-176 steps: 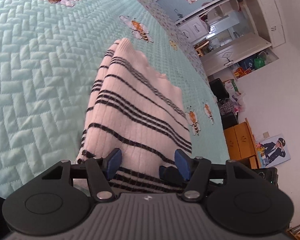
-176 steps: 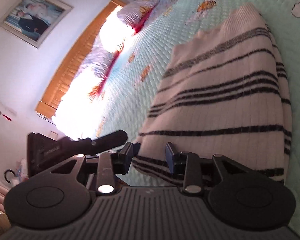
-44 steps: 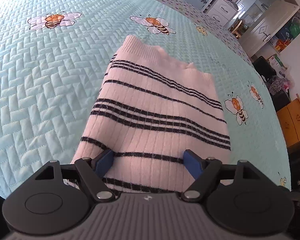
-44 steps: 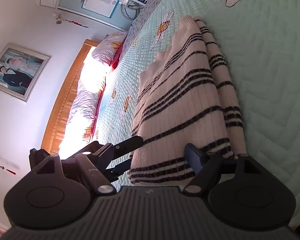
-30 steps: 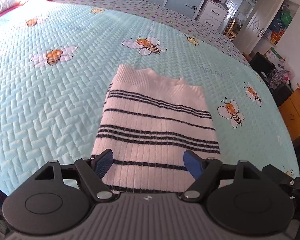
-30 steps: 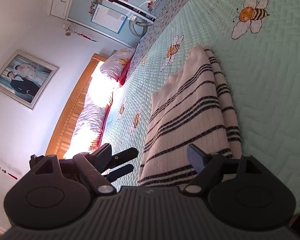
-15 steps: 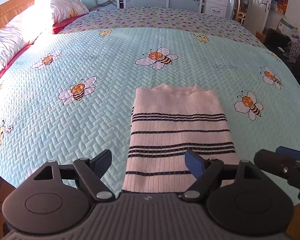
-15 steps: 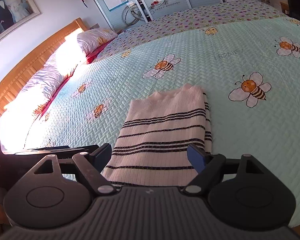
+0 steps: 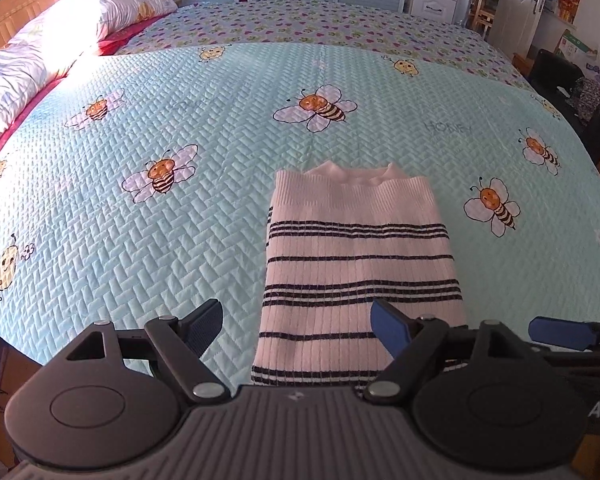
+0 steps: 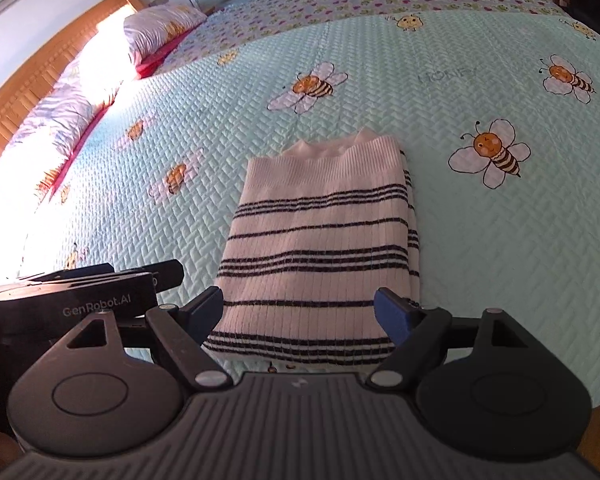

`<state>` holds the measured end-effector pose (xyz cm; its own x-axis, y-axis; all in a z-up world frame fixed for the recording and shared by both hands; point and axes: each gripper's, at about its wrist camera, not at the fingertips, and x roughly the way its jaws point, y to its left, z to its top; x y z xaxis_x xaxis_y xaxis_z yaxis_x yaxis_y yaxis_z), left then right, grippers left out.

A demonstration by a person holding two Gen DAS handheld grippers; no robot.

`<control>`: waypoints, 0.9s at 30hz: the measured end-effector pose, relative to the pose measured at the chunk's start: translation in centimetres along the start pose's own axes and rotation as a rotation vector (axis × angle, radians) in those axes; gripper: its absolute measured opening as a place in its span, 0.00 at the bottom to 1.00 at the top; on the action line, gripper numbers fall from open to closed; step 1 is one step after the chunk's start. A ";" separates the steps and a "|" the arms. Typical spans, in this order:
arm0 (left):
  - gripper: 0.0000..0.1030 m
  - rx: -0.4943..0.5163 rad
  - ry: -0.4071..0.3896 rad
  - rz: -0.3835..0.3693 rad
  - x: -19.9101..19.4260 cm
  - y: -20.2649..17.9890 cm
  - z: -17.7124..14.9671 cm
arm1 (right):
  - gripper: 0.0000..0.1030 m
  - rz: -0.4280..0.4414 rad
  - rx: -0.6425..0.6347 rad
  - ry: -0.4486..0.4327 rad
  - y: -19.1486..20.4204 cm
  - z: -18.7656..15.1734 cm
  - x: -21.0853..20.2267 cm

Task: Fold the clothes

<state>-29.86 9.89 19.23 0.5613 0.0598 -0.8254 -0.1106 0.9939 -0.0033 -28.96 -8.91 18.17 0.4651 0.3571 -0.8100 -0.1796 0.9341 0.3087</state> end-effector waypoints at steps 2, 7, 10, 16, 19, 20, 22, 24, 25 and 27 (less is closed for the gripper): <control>0.82 0.000 0.020 0.008 0.1 0.0 -0.1 | 0.80 -0.016 -0.014 0.022 0.4 -0.1 0.1; 0.82 0.001 0.073 0.009 0.6 0.3 -0.4 | 0.80 -0.049 -0.035 0.066 0.9 -0.1 0.4; 0.82 0.009 0.097 0.012 1.2 0.2 -0.8 | 0.80 -0.085 -0.055 0.082 1.2 -0.3 0.6; 0.82 0.007 0.119 0.021 1.7 0.2 -1.1 | 0.80 -0.127 -0.077 0.097 1.4 -0.5 1.0; 0.82 0.006 0.129 0.026 2.0 0.2 -1.2 | 0.80 -0.137 -0.078 0.115 1.4 -0.4 1.4; 0.82 0.006 0.133 0.027 2.1 0.2 -1.3 | 0.80 -0.140 -0.080 0.116 1.4 -0.4 1.4; 0.82 0.006 0.137 0.029 2.2 0.2 -1.3 | 0.80 -0.145 -0.084 0.114 1.5 -0.4 1.3; 0.82 0.006 0.139 0.030 2.3 0.2 -1.2 | 0.80 -0.150 -0.088 0.114 1.5 -0.4 1.3; 0.82 0.006 0.140 0.030 2.3 0.2 -1.2 | 0.80 -0.152 -0.089 0.114 1.5 -0.4 1.4; 0.82 0.005 0.144 0.030 2.4 0.1 -1.2 | 0.80 -0.158 -0.093 0.115 1.6 -0.3 1.4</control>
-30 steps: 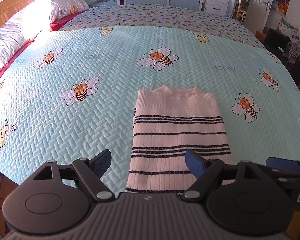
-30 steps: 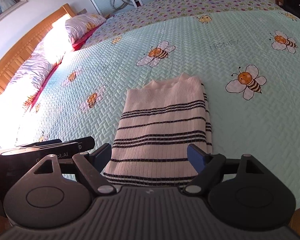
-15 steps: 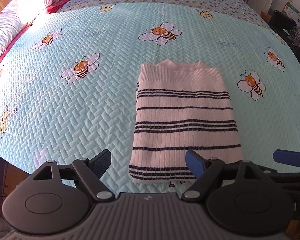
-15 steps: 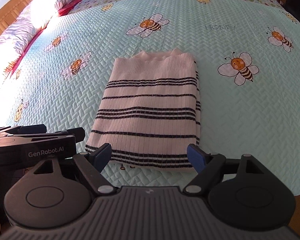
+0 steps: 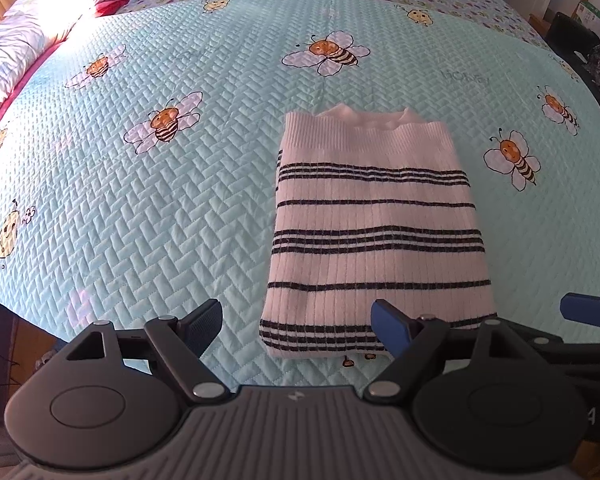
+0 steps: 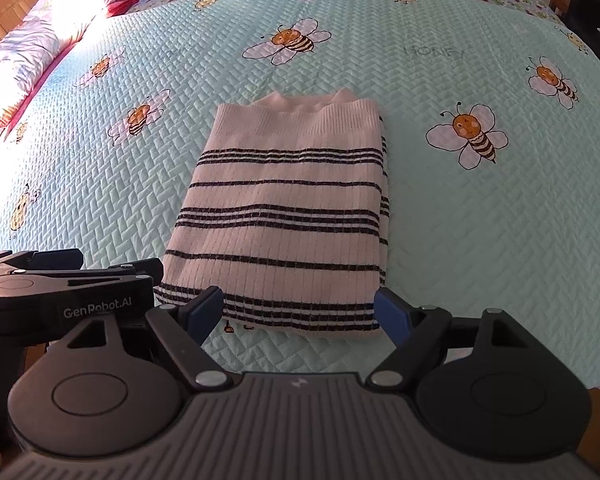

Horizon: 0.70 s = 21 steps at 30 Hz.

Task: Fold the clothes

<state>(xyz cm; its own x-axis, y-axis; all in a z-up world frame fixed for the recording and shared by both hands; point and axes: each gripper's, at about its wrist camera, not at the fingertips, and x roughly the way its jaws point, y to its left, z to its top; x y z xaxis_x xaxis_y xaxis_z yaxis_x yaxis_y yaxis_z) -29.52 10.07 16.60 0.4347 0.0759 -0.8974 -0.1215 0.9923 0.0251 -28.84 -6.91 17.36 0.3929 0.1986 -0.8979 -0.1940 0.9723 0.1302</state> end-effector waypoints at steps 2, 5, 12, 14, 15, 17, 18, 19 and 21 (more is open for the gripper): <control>0.82 0.000 0.000 0.001 0.0 0.0 0.0 | 0.80 -0.006 -0.004 -0.001 0.1 0.0 0.0; 0.82 0.000 -0.001 0.002 0.1 -0.1 0.0 | 0.80 -0.012 -0.008 -0.002 0.2 0.1 0.0; 0.82 -0.005 0.003 0.003 0.2 0.0 0.3 | 0.80 -0.003 -0.002 0.006 0.0 0.4 0.2; 0.82 -0.009 0.005 0.001 0.3 0.0 0.4 | 0.80 -0.002 -0.003 0.008 0.0 0.5 0.2; 0.82 -0.011 0.004 -0.004 0.3 0.1 0.4 | 0.80 0.001 -0.002 0.008 0.1 0.6 0.3; 0.82 -0.026 0.007 -0.040 0.5 0.4 0.5 | 0.80 0.012 0.002 0.010 0.1 0.7 0.4; 0.82 -0.034 0.008 -0.059 0.6 0.6 0.6 | 0.80 0.028 0.011 0.013 -0.1 0.8 0.5; 0.82 -0.041 0.009 -0.077 0.7 0.7 0.7 | 0.80 0.048 0.025 0.017 -0.4 0.8 0.6; 0.82 -0.059 0.007 -0.107 1.2 1.2 0.8 | 0.80 0.104 0.063 0.025 -1.2 1.0 1.0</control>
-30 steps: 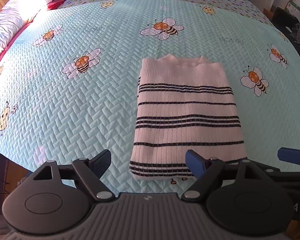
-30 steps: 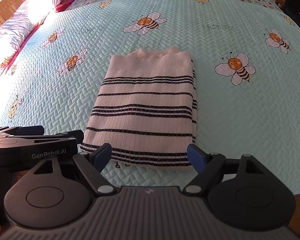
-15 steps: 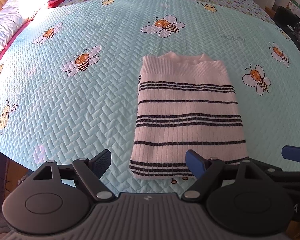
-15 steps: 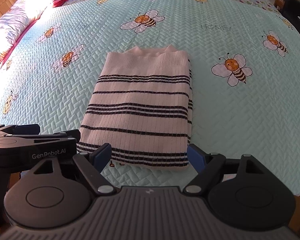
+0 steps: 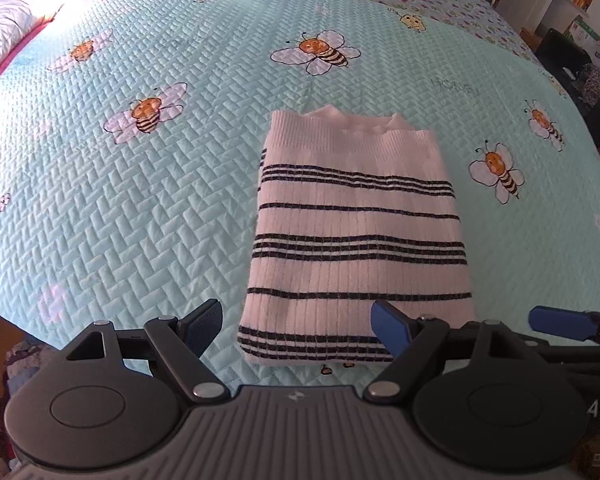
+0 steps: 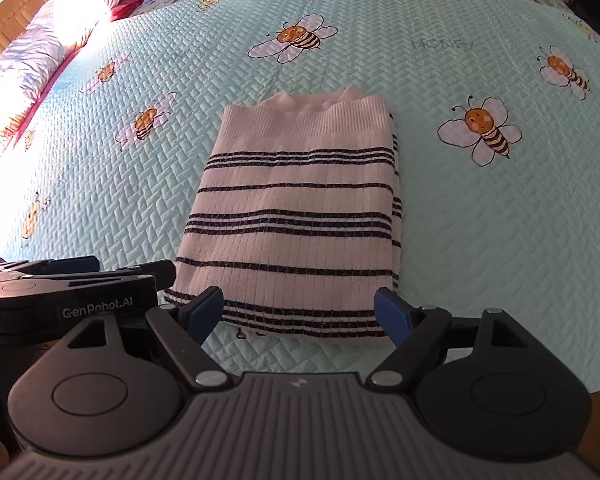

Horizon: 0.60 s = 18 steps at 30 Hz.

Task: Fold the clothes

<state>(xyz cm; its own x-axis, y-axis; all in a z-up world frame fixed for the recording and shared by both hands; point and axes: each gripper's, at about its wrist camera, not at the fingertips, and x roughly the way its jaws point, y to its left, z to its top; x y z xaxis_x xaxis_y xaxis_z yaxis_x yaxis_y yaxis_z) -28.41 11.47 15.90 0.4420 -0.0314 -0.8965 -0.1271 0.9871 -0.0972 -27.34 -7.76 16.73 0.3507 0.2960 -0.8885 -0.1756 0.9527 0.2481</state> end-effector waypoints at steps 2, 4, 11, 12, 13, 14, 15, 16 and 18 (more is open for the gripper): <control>0.82 -0.020 -0.007 -0.026 0.6 0.7 0.3 | 0.80 0.062 0.062 -0.010 -1.2 0.0 0.2; 0.82 -0.040 -0.014 -0.051 1.3 1.5 0.5 | 0.80 0.124 0.129 -0.029 -2.6 -0.2 0.4; 0.82 -0.111 -0.037 -0.142 3.5 4.1 1.4 | 0.80 0.397 0.478 -0.055 -10.6 -4.6 2.7; 0.82 -0.121 -0.041 -0.154 3.8 4.5 1.5 | 0.80 0.436 0.522 -0.064 -11.5 -5.7 3.1; 0.82 -0.131 -0.044 -0.167 4.1 4.8 1.7 | 0.80 0.475 0.562 -0.074 -12.3 -6.9 3.5; 0.82 -0.141 -0.047 -0.180 4.4 5.2 1.8 | 0.80 0.513 0.603 -0.084 -13.1 -8.0 3.8; 0.82 -0.152 -0.050 -0.193 4.8 5.6 1.9 | 0.80 0.531 0.627 -0.085 -13.7 -9.0 4.3; 0.82 -0.172 -0.040 -0.208 5.3 6.0 1.9 | 0.80 0.532 0.640 -0.073 -14.1 -9.8 4.9; 0.82 -0.214 -0.020 -0.238 6.4 6.7 1.8 | 0.80 0.522 0.670 -0.056 -14.8 -10.8 6.0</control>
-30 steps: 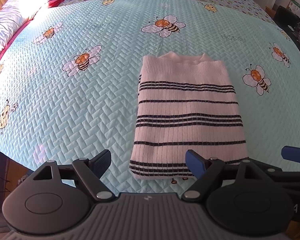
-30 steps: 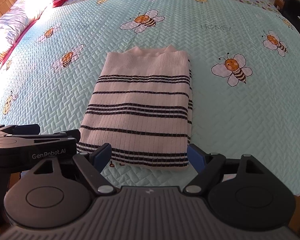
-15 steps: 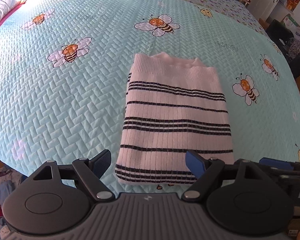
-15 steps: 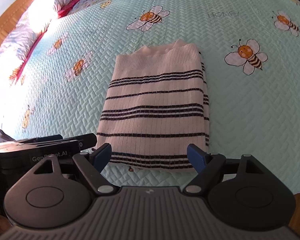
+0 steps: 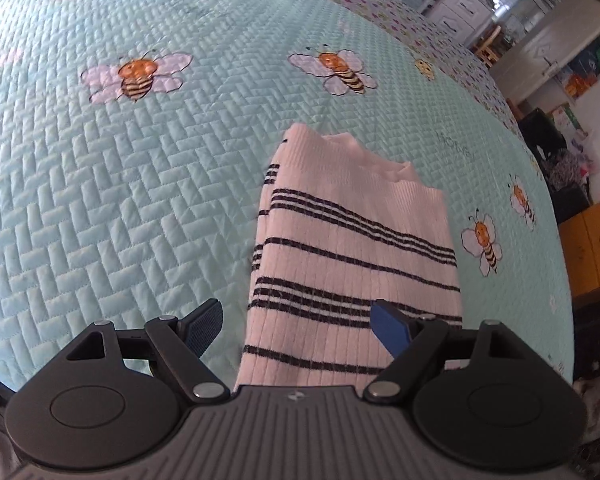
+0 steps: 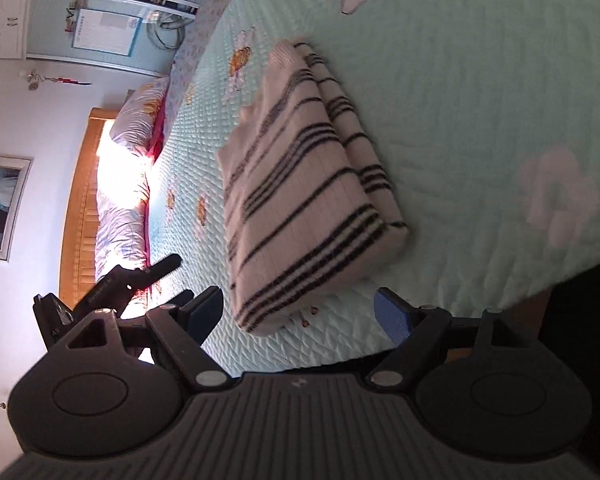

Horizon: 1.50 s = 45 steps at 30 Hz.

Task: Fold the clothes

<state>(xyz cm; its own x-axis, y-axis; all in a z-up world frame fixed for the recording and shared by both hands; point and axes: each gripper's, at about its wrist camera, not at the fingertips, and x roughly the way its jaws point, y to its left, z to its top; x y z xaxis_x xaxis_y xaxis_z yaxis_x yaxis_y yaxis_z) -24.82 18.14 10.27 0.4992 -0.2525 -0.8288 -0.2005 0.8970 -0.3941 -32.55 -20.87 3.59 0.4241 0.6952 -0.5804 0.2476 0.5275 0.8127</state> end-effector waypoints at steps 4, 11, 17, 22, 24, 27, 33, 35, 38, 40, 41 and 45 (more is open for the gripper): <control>0.82 -0.088 0.035 -0.055 1.8 1.9 0.2 | 0.80 0.039 0.040 -0.022 -1.8 0.7 0.7; 0.82 -0.241 0.097 -0.153 5.0 5.3 0.5 | 0.81 0.101 0.124 0.021 -4.3 2.2 3.3; 0.82 -0.314 0.141 -0.239 7.7 6.4 1.5 | 0.84 0.170 0.130 0.005 -4.8 2.4 5.3; 0.82 -0.296 0.148 -0.277 9.7 5.6 3.6 | 0.89 0.219 0.080 -0.033 -3.6 2.2 7.1; 0.83 -0.285 0.158 -0.292 10.5 5.2 4.6 | 1.00 0.267 0.051 -0.072 -3.0 1.7 7.8; 0.84 -0.258 0.165 -0.303 11.8 4.6 6.2 | 1.00 0.272 0.022 -0.149 -2.3 0.5 8.4; 0.85 -0.247 0.174 -0.366 14.5 4.5 9.3 | 1.00 0.254 0.050 -0.278 -1.2 -0.3 10.4; 0.86 -0.262 0.182 -0.400 15.4 4.8 10.4 | 1.00 0.275 0.045 -0.263 -0.7 0.1 11.3; 0.99 -0.281 0.206 -0.452 16.6 4.8 11.8 | 1.00 0.309 0.036 -0.252 -0.4 0.4 12.1; 1.00 -0.289 0.221 -0.476 17.5 4.4 12.9 | 1.00 0.324 0.068 -0.273 -0.7 0.4 12.0; 1.00 -0.279 0.226 -0.474 17.8 4.0 13.3 | 1.00 0.333 0.089 -0.287 -1.0 0.4 11.9; 1.00 -0.238 0.241 -0.464 18.8 2.6 14.6 | 1.00 0.310 0.138 -0.320 -1.0 0.5 11.9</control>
<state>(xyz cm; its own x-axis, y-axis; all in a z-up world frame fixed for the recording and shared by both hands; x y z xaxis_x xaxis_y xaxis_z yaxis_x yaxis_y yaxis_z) -3.66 21.04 -0.53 0.3796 -0.7008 -0.6041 -0.2049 0.5731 -0.7935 -27.29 -13.41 -4.07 0.7385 0.6126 -0.2818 0.1713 0.2338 0.9571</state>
